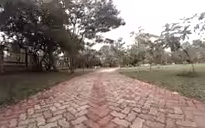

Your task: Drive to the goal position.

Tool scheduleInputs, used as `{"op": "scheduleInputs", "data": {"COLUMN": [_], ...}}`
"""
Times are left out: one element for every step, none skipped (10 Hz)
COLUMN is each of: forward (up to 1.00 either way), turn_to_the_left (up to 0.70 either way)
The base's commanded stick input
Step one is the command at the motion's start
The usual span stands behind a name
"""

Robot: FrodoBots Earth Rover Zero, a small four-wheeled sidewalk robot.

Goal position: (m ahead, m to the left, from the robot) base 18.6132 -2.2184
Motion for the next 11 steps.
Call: {"op": "scheduleInputs", "data": {"forward": [0.7,0.7,0.7,0.7,0.7,0.7,0.7,0.7,0.7,0.7,0.7], "turn_to_the_left": [0.01,0.01,0.01,0.01,0.01,0.01,0.01,0.01,0.01,0.01,0.01]}}
